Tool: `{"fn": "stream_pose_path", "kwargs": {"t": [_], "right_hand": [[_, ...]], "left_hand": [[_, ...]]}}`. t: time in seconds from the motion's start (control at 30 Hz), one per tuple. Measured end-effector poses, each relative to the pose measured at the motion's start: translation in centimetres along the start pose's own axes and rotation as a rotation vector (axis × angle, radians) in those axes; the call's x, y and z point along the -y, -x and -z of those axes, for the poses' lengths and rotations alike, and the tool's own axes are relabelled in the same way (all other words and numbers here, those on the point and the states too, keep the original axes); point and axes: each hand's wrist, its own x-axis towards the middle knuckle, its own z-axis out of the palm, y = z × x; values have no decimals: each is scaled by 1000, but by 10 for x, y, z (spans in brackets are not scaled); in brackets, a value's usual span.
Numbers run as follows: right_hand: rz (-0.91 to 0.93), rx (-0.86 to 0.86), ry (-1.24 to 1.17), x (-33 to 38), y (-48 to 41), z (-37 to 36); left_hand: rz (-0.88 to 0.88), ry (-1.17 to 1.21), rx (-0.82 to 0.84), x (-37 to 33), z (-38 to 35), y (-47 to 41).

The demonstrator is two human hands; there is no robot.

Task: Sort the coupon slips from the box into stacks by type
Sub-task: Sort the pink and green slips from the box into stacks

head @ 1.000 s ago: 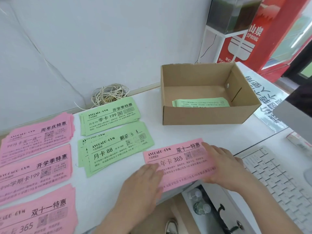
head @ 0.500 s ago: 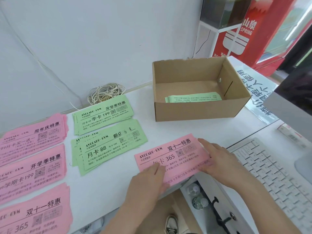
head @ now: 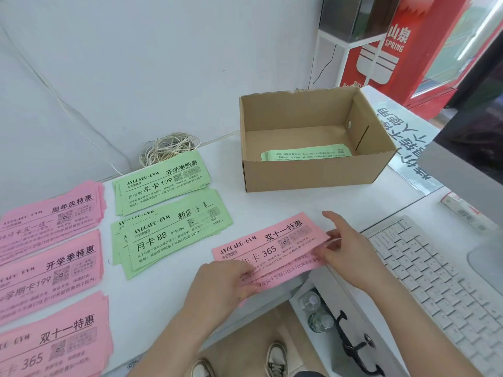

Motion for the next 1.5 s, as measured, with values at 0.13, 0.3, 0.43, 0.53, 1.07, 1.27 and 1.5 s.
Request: {"fn": "stream_pose_path", "kwargs": {"t": [0.13,0.3,0.43,0.53,1.07,1.27,1.5], "right_hand": [[35,20,124,6,0,-5],[25,-39,266,3,2,-17],[12,-33,256,1,2,-17],[6,-9,282,4,1,-16],[-7,186,484,30,-10,-8],[150,293,690,33,8,-15],[-225,240,-432,57,13,-9]], "left_hand": [[88,153,91,4,8,-3],[166,305,-137,13,2,1],[147,381,-261,13,-4,17],[-61,44,-252,13,-20,32],[-254,-225,-179,28,-32,47],[-203,-274,-264,29,-40,50],[-135,-28,-476,46,2,89]]}}
